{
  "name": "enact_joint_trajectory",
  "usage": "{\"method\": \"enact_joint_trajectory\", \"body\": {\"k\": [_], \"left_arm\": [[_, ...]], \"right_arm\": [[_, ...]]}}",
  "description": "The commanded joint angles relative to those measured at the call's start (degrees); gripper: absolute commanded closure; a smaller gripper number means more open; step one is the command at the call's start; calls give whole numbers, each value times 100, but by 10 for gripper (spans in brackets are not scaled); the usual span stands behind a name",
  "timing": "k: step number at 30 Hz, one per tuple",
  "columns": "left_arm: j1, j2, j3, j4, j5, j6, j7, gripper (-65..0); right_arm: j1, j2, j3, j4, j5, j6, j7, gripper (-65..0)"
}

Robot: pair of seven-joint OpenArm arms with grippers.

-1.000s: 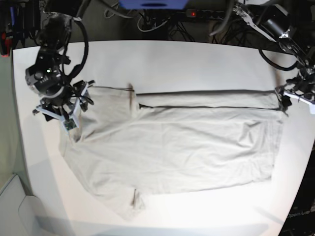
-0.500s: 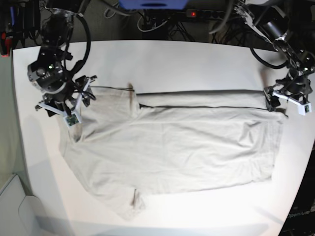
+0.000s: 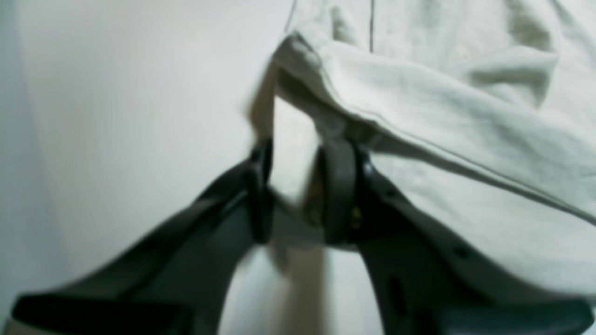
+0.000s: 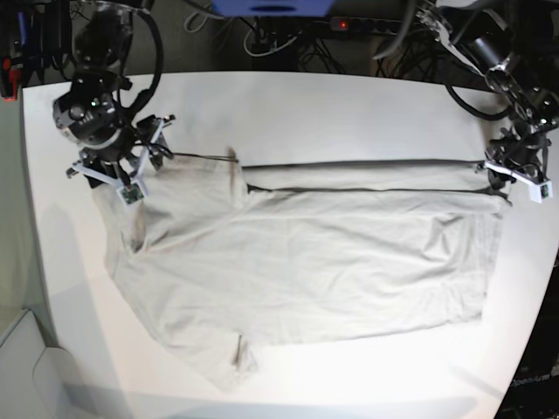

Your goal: Layout the t-shirt on the table in an organized manner, then fold the t-shirt properly

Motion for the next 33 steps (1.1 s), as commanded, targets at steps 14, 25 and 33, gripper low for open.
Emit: {"method": "enact_joint_trajectory", "body": {"k": [14, 25, 33], "left_arm": [[-105, -96, 5, 87, -61, -2, -79, -2], [-105, -122, 5, 131, -61, -2, -79, -2], [-105, -131, 5, 140, -61, -2, -79, -2]], "right_arm": [[213, -18, 16, -799, 61, -69, 528, -388], [152, -9, 16, -1344, 61, -69, 906, -365], [169, -9, -19, -1344, 61, -69, 914, 0]]}}
